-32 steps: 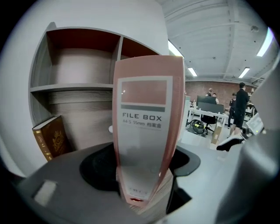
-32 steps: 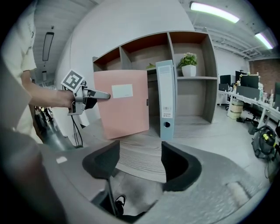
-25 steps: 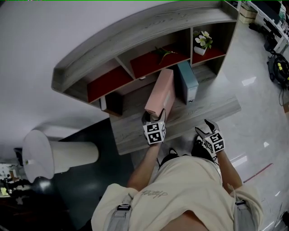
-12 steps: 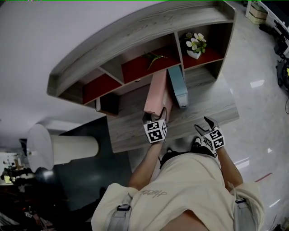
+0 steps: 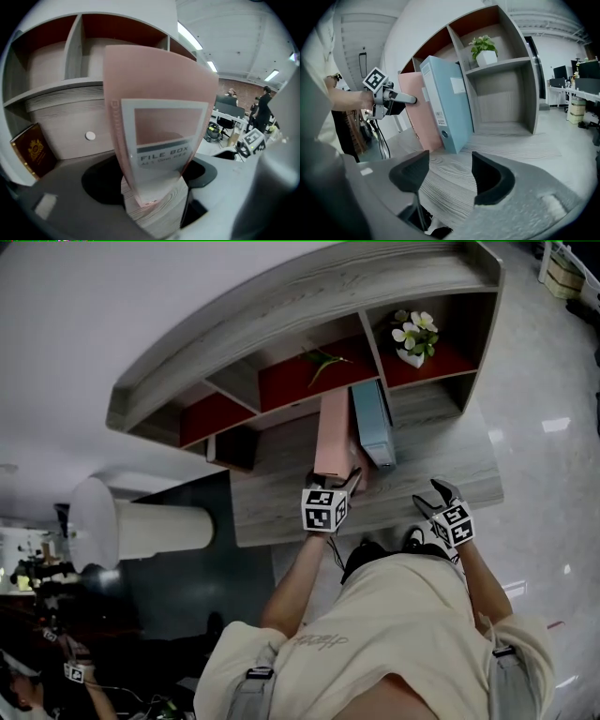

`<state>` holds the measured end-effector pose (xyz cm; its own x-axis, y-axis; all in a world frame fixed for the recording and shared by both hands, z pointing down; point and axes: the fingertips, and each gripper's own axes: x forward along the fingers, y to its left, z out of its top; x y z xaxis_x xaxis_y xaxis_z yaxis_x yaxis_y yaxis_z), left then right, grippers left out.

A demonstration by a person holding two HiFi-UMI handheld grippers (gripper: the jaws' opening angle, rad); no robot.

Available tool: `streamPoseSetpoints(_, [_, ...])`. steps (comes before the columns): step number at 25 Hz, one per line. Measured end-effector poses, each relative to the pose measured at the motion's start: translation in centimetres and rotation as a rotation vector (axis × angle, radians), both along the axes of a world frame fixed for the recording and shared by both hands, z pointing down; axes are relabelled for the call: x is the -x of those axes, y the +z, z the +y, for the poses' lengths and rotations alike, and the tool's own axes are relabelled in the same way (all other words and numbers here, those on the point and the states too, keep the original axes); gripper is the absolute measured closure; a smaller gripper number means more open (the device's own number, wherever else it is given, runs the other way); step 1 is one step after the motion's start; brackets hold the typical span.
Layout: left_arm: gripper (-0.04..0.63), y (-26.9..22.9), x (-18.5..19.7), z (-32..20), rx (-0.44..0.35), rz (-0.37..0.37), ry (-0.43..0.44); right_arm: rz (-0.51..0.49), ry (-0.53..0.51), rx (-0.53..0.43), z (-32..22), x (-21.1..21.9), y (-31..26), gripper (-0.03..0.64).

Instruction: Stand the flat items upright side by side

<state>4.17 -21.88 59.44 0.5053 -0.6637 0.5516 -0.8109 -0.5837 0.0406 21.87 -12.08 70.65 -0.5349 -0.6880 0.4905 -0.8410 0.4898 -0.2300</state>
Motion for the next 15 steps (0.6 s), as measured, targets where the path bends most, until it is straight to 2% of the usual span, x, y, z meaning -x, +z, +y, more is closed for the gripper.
streamPoseSetpoints(4, [0.194, -0.1, -0.4, 0.1, 0.072, 0.025, 0.085, -0.013, -0.024, 0.005, -0.5, 0.6, -0.2, 0.333])
streamPoseSetpoints(10, [0.164, -0.2, -2.5, -1.0, 0.118, 0.062, 0.232, -0.011, -0.023, 0.017, -1.8, -0.8, 0.3, 0.333])
streamPoseSetpoints(15, [0.188, -0.1, -3.3, -1.7, 0.13, 0.056, 0.322, -0.017, -0.027, 0.03, -2.4, -1.3, 0.6, 0.333])
